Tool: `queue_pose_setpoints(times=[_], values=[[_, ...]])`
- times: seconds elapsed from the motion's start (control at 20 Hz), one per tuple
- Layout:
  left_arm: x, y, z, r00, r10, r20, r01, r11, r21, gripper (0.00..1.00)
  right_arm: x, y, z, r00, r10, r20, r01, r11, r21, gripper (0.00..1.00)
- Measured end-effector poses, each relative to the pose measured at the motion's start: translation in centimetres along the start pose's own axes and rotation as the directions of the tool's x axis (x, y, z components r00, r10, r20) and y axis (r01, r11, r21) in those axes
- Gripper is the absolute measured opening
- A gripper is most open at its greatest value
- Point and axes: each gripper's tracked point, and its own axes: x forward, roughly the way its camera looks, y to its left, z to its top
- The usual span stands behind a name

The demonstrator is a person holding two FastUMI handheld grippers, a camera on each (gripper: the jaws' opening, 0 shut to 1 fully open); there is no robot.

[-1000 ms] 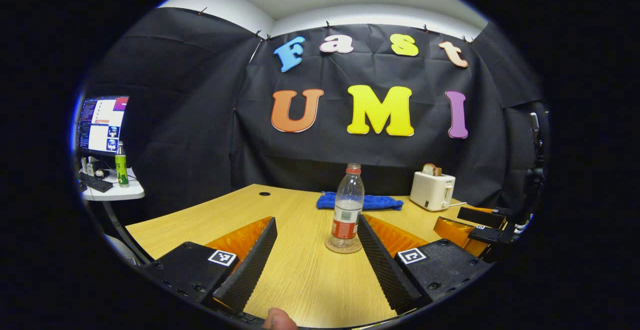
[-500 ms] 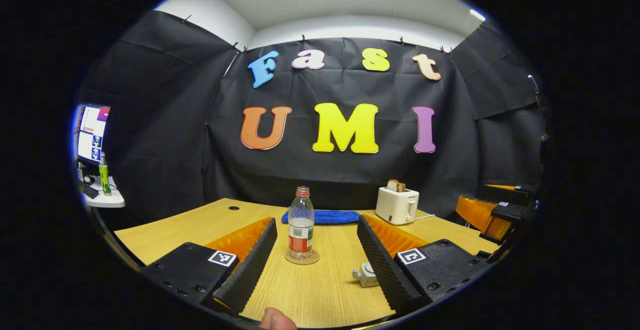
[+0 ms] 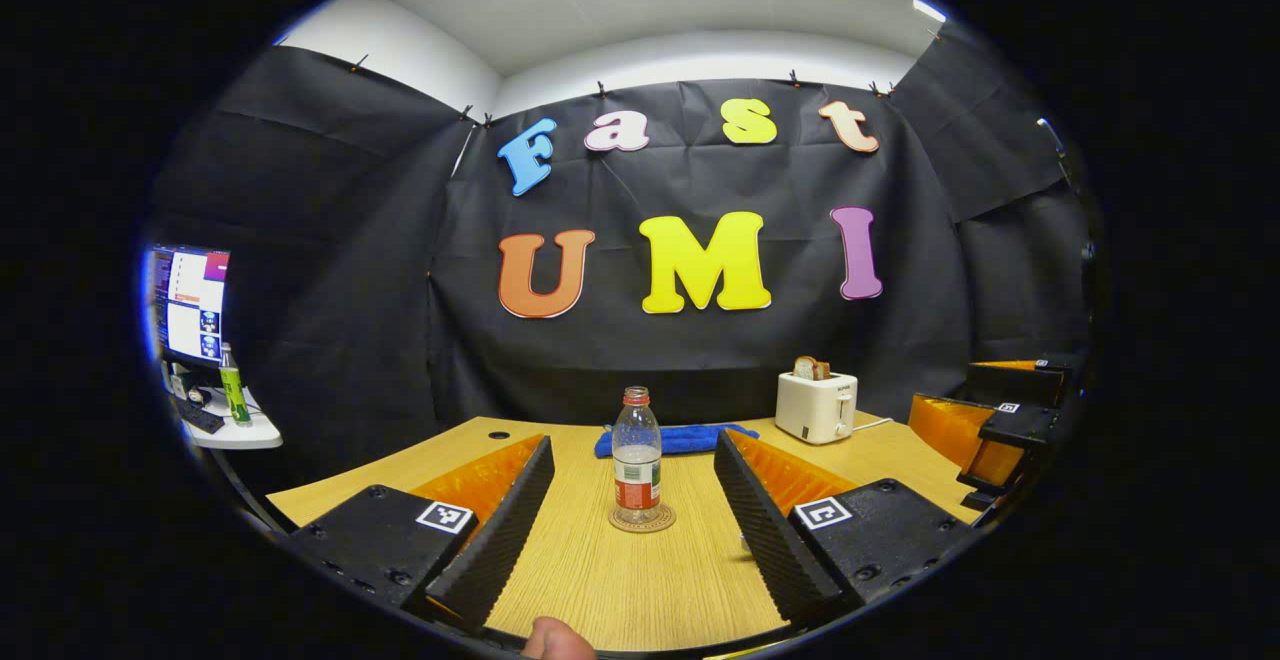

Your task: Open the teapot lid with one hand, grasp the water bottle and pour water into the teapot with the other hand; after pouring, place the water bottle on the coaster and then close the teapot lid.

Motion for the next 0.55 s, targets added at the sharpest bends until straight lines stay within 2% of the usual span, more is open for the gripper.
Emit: queue_pose_setpoints(times=[0.55], values=[[0.8,0.7,-1.2,1.0,0.02,-0.024,-0.02,1.0,0.01,1.0,0.9,0.4,-0.6,1.0,-0.005,-0.016,0.006,1.0,0.007,0.95]])
